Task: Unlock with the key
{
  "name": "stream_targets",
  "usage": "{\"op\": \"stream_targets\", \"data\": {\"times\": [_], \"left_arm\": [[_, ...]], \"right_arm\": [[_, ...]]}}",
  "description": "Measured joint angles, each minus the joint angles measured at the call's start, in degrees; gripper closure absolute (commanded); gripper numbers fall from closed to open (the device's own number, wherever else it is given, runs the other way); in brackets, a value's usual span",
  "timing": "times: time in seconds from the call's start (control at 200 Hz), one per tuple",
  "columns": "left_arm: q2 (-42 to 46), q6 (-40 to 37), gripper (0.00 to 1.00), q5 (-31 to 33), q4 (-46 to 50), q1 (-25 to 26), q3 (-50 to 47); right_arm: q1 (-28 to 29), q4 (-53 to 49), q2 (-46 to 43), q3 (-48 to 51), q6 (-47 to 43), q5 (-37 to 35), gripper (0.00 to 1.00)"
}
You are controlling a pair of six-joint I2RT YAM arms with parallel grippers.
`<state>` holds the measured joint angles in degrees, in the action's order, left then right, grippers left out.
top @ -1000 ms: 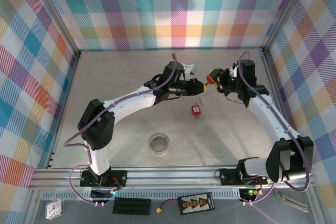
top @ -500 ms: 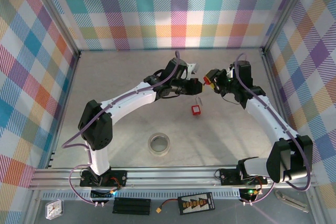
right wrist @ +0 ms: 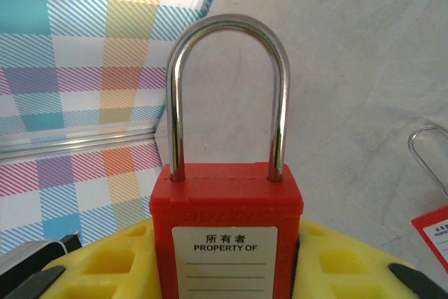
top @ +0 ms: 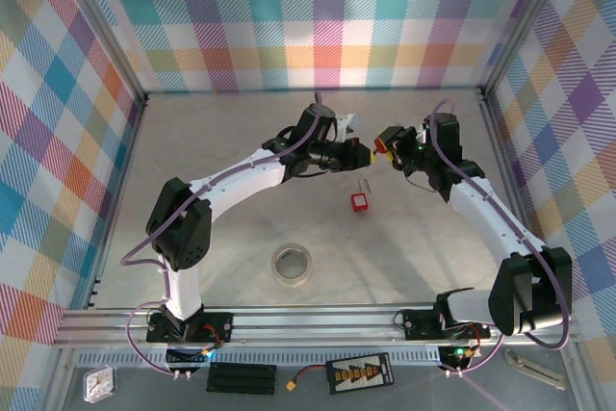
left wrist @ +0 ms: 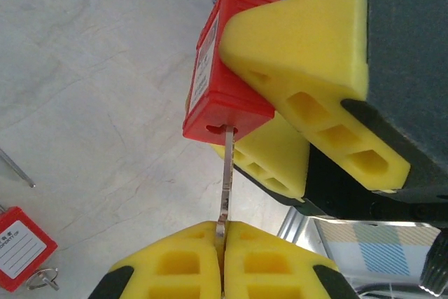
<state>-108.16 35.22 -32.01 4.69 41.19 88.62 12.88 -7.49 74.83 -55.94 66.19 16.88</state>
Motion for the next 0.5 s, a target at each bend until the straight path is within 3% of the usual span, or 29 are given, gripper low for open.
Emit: {"op": "stream_targets", "data": {"times": [0.205,0.5], "left_arm": [[0.0,-0.9,1.0,-1.64,0.24,-0.68,-0.02],[0.0,-6.29,1.0,-0.26,7.78,-0.85,3.43]], "right_arm": [[0.24,-0.28,0.02,-0.11,-0.63,0.07,1.0],[0.61,-1.38,0.11,-0.24,-0.98,0.74,1.0]]}}
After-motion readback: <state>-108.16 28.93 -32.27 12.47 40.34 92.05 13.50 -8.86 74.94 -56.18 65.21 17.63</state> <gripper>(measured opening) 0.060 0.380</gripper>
